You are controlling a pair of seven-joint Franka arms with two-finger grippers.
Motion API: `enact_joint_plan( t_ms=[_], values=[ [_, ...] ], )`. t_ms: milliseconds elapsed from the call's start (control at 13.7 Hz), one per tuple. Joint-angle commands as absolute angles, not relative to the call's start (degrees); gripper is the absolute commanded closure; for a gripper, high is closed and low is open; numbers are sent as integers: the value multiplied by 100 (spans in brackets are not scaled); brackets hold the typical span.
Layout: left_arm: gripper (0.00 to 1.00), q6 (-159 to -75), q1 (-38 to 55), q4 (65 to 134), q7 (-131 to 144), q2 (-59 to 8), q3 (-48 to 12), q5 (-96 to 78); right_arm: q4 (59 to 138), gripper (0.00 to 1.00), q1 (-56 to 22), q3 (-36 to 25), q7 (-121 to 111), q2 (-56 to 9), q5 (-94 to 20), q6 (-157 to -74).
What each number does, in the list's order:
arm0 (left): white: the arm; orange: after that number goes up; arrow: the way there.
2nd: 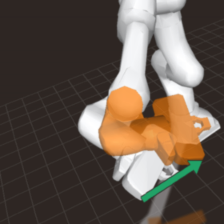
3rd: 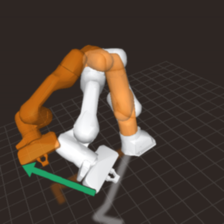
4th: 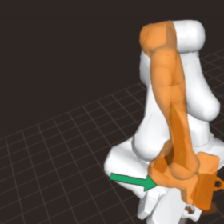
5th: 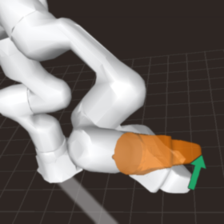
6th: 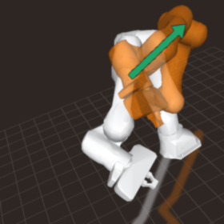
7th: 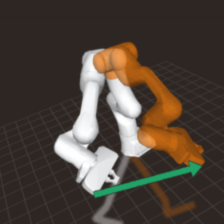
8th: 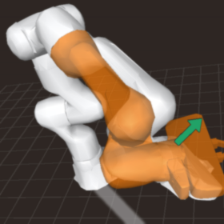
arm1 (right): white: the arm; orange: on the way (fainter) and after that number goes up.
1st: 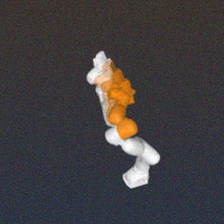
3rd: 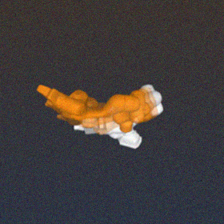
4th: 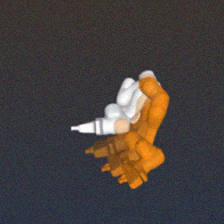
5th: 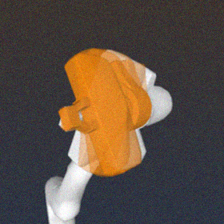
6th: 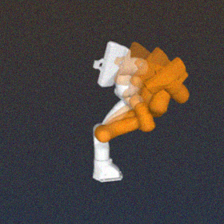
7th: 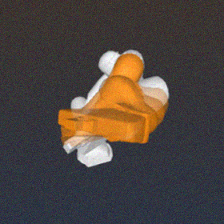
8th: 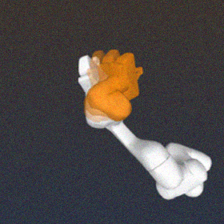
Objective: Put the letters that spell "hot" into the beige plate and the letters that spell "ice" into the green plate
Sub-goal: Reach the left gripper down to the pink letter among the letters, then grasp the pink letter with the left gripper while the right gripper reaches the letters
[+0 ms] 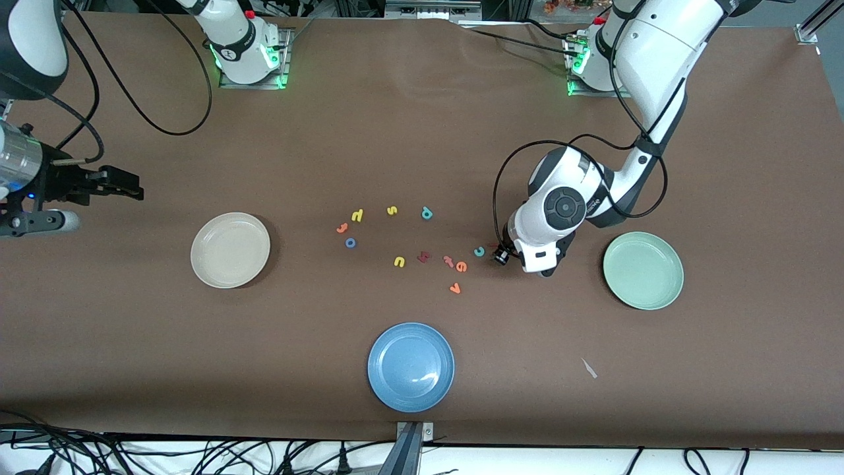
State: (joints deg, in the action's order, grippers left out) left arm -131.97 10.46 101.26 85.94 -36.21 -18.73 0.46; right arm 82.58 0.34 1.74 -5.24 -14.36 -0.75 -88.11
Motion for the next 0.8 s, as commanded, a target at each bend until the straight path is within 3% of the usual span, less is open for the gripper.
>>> enact_joint_plan(
  t_ms=[0,511,731],
  values=[
    [33,-13350,1282,10195,8894,-3682,-1776,-26,8261,1,-445,176,-502,-1617,-185,-8911],
    [33,-13746,1336,10178,9281,-3990,-1758,387,9007,1,-835,1053,1395,-1696,43,-10105],
    [41,-13764,1336,10169,9281,-4025,-1740,396,9316,1,-826,1353,1792,-1696,202,-10336]
  ],
)
